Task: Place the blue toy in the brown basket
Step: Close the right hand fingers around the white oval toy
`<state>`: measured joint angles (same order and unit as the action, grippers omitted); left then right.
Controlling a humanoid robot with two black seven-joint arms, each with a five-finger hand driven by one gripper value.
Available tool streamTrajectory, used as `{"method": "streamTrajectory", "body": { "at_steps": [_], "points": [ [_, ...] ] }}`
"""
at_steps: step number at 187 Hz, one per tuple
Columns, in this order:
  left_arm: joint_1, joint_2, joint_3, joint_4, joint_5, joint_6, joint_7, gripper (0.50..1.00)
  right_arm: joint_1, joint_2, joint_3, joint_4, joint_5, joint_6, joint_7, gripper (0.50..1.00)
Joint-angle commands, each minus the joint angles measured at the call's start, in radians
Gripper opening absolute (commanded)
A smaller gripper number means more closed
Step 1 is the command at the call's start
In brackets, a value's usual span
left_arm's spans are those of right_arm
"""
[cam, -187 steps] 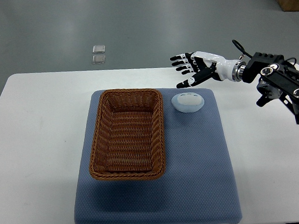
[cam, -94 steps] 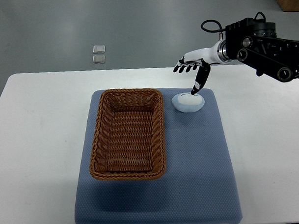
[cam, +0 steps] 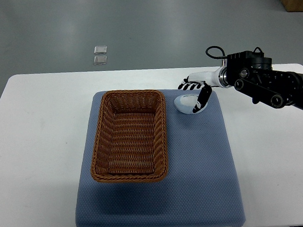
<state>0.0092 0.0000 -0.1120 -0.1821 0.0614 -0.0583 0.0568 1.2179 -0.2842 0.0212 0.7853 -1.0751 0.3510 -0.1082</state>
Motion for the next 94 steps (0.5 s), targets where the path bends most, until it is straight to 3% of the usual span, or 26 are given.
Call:
{"method": "streamTrajectory", "body": {
  "at_steps": [1, 68, 88, 94],
  "points": [
    [0.000, 0.000, 0.002, -0.005, 0.000, 0.000, 0.000, 1.000, -0.014, 0.008, -0.004, -0.009, -0.005, -0.021, 0.001, 0.899],
    [0.000, 0.000, 0.000, -0.005, 0.000, 0.000, 0.000, 1.000, -0.049, 0.043, -0.007, -0.046, -0.009, -0.076, 0.004, 0.862],
    [0.000, 0.000, -0.002, -0.002, 0.000, 0.000, 0.000, 1.000, -0.057, 0.063, -0.012, -0.064, -0.009, -0.079, 0.005, 0.778],
    [0.000, 0.000, -0.002, -0.002, 0.000, 0.000, 0.000, 1.000, -0.058, 0.066, -0.017, -0.070, -0.011, -0.083, 0.005, 0.717]
  ]
}}
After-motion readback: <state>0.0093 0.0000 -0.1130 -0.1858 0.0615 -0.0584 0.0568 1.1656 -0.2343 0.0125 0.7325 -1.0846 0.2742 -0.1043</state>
